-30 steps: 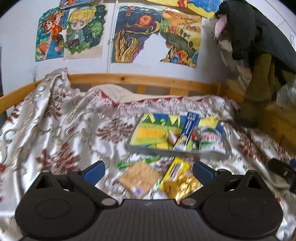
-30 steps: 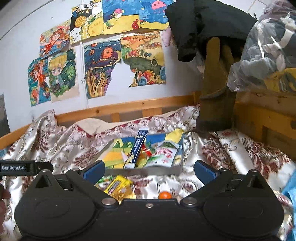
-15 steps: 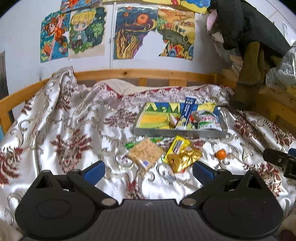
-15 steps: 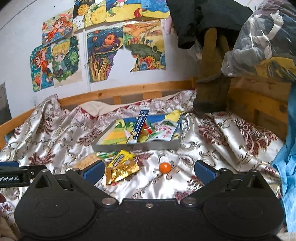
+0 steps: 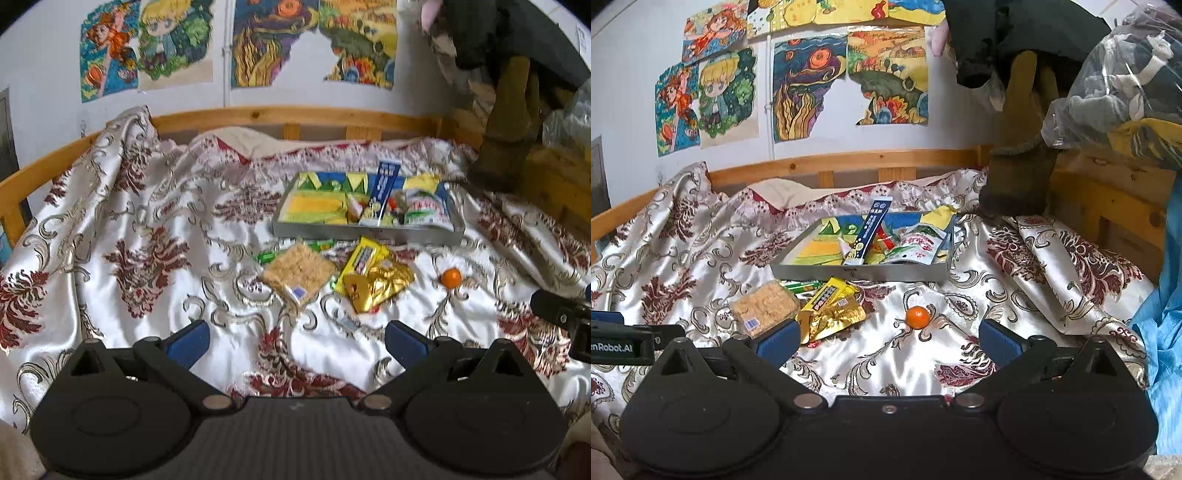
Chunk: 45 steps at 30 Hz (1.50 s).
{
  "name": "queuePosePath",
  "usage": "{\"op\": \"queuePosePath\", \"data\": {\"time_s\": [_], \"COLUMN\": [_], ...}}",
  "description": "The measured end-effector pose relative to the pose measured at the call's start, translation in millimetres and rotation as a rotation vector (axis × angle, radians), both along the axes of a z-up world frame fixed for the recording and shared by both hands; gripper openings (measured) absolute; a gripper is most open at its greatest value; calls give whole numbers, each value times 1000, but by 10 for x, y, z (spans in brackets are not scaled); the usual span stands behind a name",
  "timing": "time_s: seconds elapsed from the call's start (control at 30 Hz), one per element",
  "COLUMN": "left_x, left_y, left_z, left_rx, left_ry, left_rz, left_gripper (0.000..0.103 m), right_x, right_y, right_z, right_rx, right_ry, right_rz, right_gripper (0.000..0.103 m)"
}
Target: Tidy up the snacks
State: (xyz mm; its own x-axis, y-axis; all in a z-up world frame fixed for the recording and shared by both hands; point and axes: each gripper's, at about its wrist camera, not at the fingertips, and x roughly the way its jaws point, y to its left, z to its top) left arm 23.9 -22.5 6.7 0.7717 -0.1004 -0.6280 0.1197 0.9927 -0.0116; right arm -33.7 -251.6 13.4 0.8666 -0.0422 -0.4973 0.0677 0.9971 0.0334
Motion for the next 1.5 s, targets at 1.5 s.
{"op": "queuePosePath", "data": {"time_s": [1.5], "left_x": [1479], "left_y": [-550], "left_z": [-598], "left_rx": [74], "left_ry": [51], "left_rz": [-358], "left_gripper": [103], "right_x": [1751], "right_y": [-591], "right_z": [-686], "right_rx": [135], "right_ry": [260], "right_rz": [97], "right_gripper": [98]}}
